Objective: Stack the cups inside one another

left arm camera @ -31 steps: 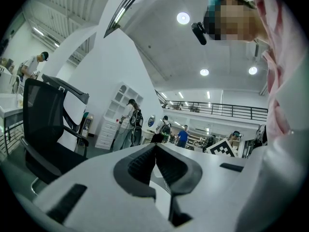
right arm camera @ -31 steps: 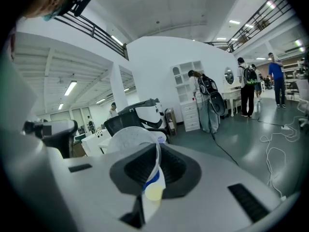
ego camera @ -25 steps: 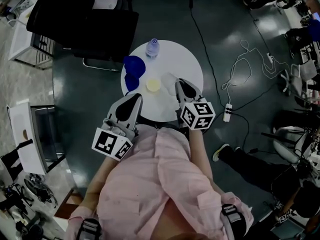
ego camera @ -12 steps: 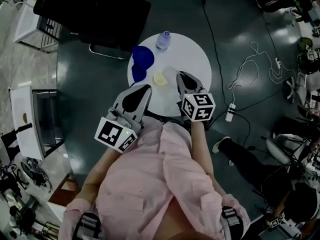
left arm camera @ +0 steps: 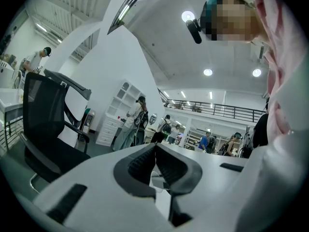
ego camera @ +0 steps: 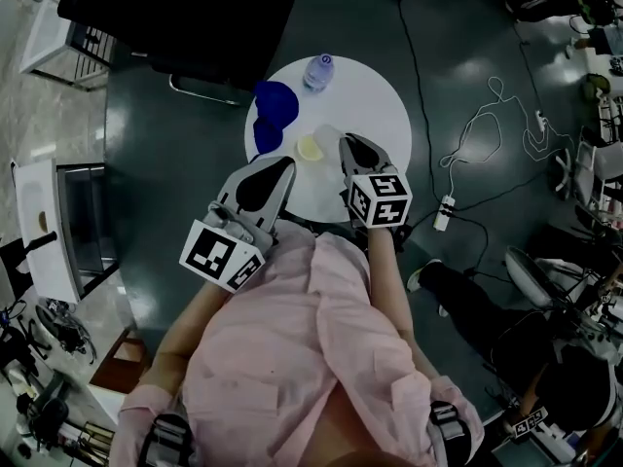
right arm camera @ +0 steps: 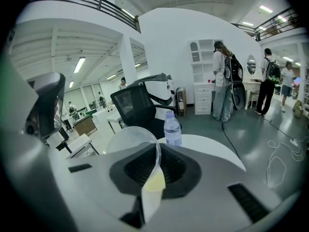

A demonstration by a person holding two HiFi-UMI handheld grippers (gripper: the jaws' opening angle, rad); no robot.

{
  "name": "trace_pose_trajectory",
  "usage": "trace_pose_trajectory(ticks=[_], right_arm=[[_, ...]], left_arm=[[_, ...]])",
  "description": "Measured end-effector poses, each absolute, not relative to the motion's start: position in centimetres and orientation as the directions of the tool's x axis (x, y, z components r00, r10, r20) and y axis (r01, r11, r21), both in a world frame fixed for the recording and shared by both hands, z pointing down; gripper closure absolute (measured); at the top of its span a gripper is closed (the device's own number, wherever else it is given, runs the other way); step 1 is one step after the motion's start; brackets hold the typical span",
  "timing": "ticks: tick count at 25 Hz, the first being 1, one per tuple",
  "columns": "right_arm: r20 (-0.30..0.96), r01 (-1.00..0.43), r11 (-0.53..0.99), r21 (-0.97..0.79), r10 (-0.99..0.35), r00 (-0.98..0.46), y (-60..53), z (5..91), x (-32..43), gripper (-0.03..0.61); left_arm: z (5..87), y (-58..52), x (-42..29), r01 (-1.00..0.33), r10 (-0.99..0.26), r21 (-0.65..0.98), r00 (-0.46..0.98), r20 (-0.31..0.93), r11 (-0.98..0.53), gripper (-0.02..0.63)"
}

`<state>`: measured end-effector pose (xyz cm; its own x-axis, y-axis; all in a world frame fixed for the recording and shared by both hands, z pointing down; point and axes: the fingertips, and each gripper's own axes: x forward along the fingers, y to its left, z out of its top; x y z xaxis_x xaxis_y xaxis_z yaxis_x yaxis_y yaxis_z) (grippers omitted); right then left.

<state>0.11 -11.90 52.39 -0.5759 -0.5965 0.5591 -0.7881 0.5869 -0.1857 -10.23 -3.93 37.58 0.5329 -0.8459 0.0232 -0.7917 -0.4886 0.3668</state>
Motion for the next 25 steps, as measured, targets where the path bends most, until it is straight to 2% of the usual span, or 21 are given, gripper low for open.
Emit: trace_pose_trajectory(ticks=[14, 25], right_arm=[[0.708, -0.765, 0.635, -0.108, -0.491, -0.507, -11.1, 58.2, -1.3, 0.538], [0.768, -0.735, 0.671, -0.098, -0.419, -0.485, -11.3, 62.1, -1.7, 0.538]], left_arm=[[37.7, -4.9, -11.2, -0.783, -0.850, 0.404, 0.526, 0.024, -0.473, 0.595], [38.1, -4.6, -12.2, -0.794, -0.875, 0.428, 0.483, 0.016, -0.431, 0.595]])
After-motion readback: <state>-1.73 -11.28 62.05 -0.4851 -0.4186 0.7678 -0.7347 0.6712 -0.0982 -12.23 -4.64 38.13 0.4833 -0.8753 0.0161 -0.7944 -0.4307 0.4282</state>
